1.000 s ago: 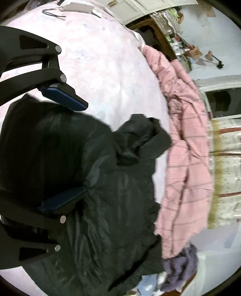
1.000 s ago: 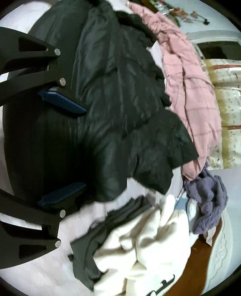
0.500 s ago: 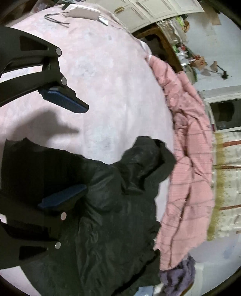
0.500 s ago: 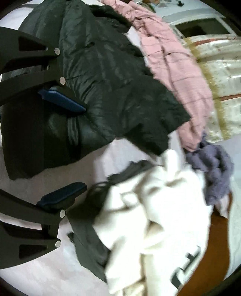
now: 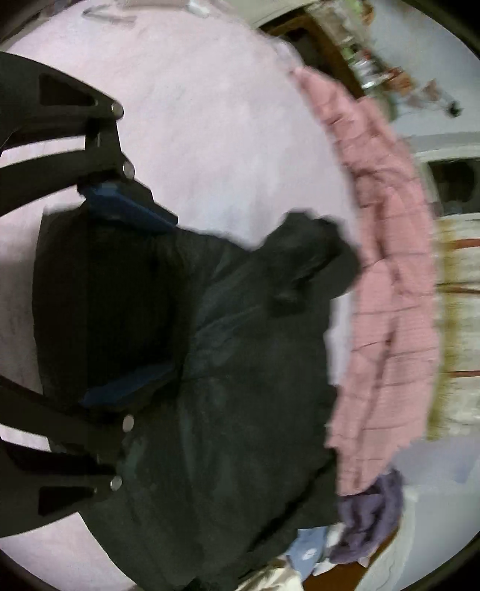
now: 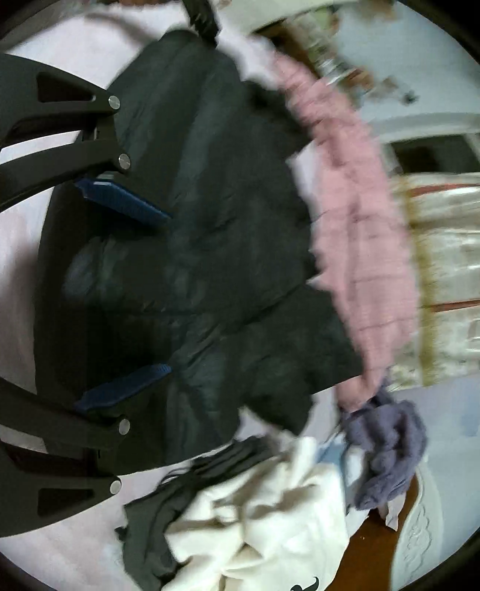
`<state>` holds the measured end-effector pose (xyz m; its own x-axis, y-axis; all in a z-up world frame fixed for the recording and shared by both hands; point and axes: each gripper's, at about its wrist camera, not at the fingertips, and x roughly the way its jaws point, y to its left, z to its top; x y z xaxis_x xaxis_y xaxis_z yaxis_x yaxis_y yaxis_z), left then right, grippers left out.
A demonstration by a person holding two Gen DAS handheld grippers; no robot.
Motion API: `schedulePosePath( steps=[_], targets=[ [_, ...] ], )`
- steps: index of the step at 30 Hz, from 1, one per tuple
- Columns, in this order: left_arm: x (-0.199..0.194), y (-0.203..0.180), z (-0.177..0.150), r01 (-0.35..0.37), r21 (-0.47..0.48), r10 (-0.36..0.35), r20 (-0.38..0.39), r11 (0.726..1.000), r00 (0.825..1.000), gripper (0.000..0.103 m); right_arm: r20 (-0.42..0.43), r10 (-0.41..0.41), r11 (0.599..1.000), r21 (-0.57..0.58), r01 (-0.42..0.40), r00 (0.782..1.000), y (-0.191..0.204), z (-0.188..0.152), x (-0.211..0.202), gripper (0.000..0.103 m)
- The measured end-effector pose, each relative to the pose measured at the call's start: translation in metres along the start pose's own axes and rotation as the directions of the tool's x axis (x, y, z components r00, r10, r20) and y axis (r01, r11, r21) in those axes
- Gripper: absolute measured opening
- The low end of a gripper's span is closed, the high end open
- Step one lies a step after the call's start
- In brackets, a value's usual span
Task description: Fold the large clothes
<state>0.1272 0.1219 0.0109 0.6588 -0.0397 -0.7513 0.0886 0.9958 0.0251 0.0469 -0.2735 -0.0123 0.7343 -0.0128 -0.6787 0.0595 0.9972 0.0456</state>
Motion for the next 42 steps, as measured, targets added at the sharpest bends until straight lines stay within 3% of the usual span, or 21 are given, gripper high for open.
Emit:
schedulePosePath(
  steps=[3,9,17,19,24,27,29,31,33,36,39,42],
  targets=[
    [0.011,-0.002,-0.002,-0.06,-0.001,0.06,-0.01,0.998,0.998,0.068,-0.048,-0.066,0.998,-0.015,0.066,0.997,0.005,0.003,0.013,0.078],
    [0.023,0.024,-0.005,-0.089,-0.077,0.086,-0.036,0.993,0.996,0.068,-0.079,-0.067,0.992,0.105,0.075,0.995,-0.028,0.003,0.018,0.078],
    [0.016,0.022,-0.01,-0.131,-0.027,0.131,-0.02,0.991,0.991,0.068,-0.081,-0.1,0.989,0.102,0.108,0.992,-0.038,0.002,0.015,0.078],
    [0.01,0.025,-0.01,-0.149,-0.026,0.149,-0.004,0.989,0.989,0.067,-0.083,-0.161,0.979,0.109,0.17,0.983,-0.044,0.001,0.011,0.078],
    [-0.03,0.025,-0.007,-0.127,0.001,0.126,0.124,0.992,0.984,0.067,-0.041,-0.195,0.963,0.184,0.199,0.98,-0.073,0.0,-0.015,0.078],
    [-0.06,0.017,-0.007,-0.059,0.033,0.05,0.212,0.998,0.976,0.067,0.064,-0.196,0.965,0.189,0.181,0.978,-0.075,0.002,-0.044,0.078],
    [-0.069,0.008,-0.005,0.0,0.044,-0.01,0.236,0.999,0.972,0.067,0.132,-0.138,0.977,0.18,0.113,0.982,-0.068,0.002,-0.06,0.078],
    [-0.067,-0.002,-0.001,0.051,0.049,-0.061,0.227,0.997,0.972,0.067,0.178,-0.066,0.984,0.175,0.035,0.982,-0.057,0.004,-0.065,0.078],
    [-0.058,-0.013,0.005,0.052,0.056,-0.063,0.203,0.997,0.977,0.067,0.186,-0.011,0.989,0.147,-0.017,0.982,-0.042,0.01,-0.062,0.078],
    [-0.038,-0.025,0.015,0.06,0.074,-0.07,0.143,0.995,0.987,0.067,0.163,0.015,0.997,0.077,-0.028,0.986,-0.015,0.021,-0.047,0.078],
    [-0.018,-0.012,0.016,0.081,0.001,-0.081,0.05,0.997,0.995,0.067,0.111,0.054,0.998,0.028,-0.058,0.992,0.002,0.023,-0.031,0.078],
    [0.004,0.003,0.012,-0.016,-0.035,0.015,-0.048,0.999,0.999,0.067,-0.001,0.015,1.0,-0.004,-0.015,1.0,0.006,0.018,-0.005,0.078]
  ],
)
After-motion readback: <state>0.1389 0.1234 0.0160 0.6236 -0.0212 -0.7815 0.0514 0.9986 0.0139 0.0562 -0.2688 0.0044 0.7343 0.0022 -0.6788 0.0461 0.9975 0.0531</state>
